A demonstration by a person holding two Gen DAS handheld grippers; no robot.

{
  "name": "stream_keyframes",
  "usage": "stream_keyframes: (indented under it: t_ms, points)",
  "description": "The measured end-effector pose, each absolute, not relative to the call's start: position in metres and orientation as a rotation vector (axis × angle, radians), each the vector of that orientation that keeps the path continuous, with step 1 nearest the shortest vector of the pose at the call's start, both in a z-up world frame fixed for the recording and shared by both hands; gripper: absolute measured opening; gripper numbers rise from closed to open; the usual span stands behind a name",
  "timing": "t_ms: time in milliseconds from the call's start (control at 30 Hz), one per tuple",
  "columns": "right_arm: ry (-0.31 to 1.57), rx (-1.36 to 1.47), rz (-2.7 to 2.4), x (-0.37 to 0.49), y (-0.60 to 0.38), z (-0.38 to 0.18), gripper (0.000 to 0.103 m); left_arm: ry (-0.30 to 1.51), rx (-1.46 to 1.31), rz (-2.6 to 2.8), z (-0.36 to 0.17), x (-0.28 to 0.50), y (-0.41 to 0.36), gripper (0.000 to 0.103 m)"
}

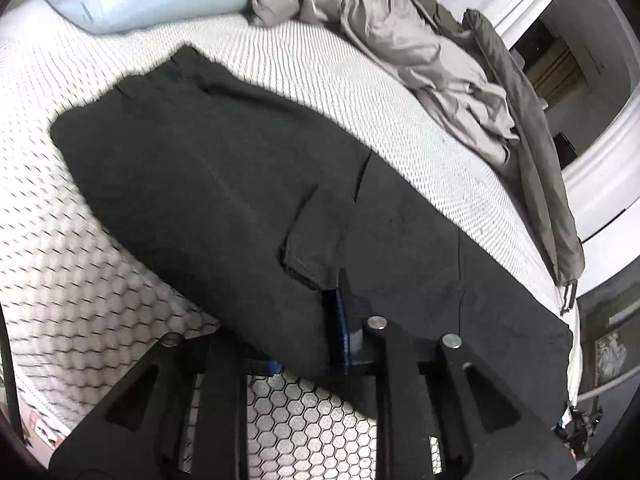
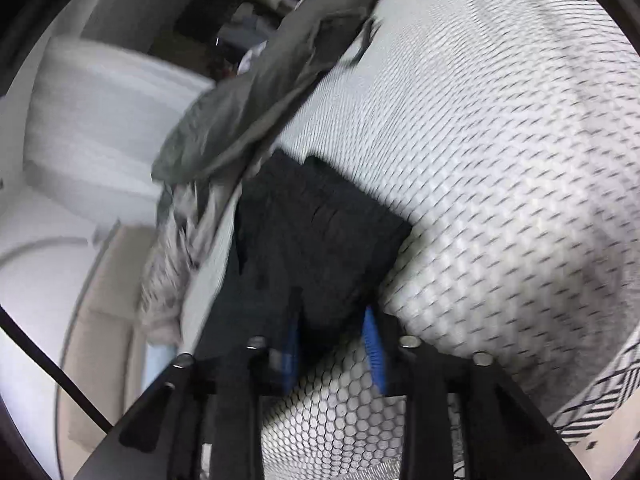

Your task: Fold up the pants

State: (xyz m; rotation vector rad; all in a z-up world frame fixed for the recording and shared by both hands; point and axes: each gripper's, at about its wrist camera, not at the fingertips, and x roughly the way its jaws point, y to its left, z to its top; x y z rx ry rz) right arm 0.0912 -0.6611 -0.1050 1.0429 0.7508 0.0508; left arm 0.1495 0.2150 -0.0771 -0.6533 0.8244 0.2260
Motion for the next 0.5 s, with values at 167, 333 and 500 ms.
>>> stream_keyframes:
  t_ms: [167, 333, 500]
  points:
    - [0.667, 1.101, 0.036, 0.089, -0.674, -0.101, 0.051, 0.804, -0.583, 0.268, -0.064, 0.143, 0.206, 0.019]
    - [0.671, 1.025, -0.044, 0.099, -0.671, -0.095, 0.016, 0.842, -0.588, 0.297, -0.072, 0.146, 0.209, 0.019]
    - [0.801, 0.959, -0.129, 0.106, -0.672, -0.106, 0.023, 0.902, -0.547, 0.321, -0.080, 0.148, 0.214, 0.049]
